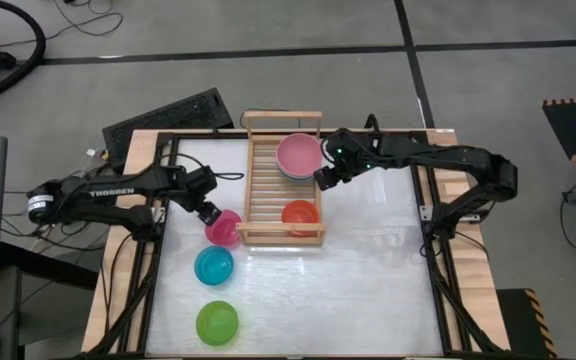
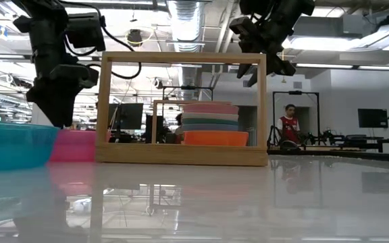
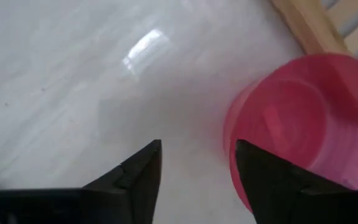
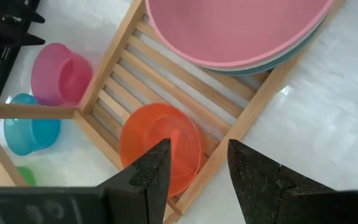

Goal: Place and stack bowls onto a shelf
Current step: Adjust the colored bowls

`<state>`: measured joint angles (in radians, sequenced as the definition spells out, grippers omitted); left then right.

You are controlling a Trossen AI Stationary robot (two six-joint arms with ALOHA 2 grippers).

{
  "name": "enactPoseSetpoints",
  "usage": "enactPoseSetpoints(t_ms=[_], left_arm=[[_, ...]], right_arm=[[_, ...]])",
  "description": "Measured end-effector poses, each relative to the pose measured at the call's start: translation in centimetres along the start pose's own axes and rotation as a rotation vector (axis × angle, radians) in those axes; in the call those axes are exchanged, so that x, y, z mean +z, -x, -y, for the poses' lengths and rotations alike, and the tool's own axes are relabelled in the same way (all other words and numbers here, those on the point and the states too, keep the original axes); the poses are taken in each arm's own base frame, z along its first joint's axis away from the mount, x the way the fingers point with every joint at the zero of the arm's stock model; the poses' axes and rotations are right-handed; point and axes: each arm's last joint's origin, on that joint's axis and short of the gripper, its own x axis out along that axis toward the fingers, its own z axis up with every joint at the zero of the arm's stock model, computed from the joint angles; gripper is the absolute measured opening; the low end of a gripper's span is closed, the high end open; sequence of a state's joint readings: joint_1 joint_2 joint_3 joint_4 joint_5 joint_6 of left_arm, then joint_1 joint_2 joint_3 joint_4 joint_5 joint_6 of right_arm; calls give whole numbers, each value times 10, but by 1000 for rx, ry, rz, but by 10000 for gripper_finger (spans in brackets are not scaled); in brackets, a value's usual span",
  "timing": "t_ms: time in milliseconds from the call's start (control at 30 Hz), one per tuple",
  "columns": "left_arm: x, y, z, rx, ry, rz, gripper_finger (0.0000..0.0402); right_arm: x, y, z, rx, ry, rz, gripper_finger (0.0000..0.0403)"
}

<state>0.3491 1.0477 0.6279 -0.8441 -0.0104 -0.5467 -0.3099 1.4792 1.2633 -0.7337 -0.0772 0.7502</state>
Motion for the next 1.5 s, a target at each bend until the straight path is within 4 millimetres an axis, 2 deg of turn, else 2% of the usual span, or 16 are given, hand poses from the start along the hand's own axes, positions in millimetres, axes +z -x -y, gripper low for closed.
enactPoseSetpoints(t_ms=[133,300,600,700,800,967,1100,1300,1500], left_arm=[[-2,0,-1,13,29,-2,166],[3,22,1,-34,32,77,136],[6,87,3,-164,95,232,128],[4,111,7,-284,74,259,128],[-5,131,17,-392,29,187,124],[-31,149,42,-434,-127,3,93],[-59,149,70,-466,-249,-90,74],[-131,139,105,-332,-461,-129,54],[-202,110,126,-135,-501,-156,6]], right_arm=[[1,0,-1,5,2,6,182],[-6,2,-16,75,149,35,182],[-26,32,-64,351,506,239,182],[-35,35,-74,379,594,267,182],[-44,33,-81,395,632,243,182],[-63,34,-92,435,644,198,182],[-76,36,-99,445,565,178,182],[-97,41,-110,405,447,212,182],[-114,47,-119,393,361,271,182]])
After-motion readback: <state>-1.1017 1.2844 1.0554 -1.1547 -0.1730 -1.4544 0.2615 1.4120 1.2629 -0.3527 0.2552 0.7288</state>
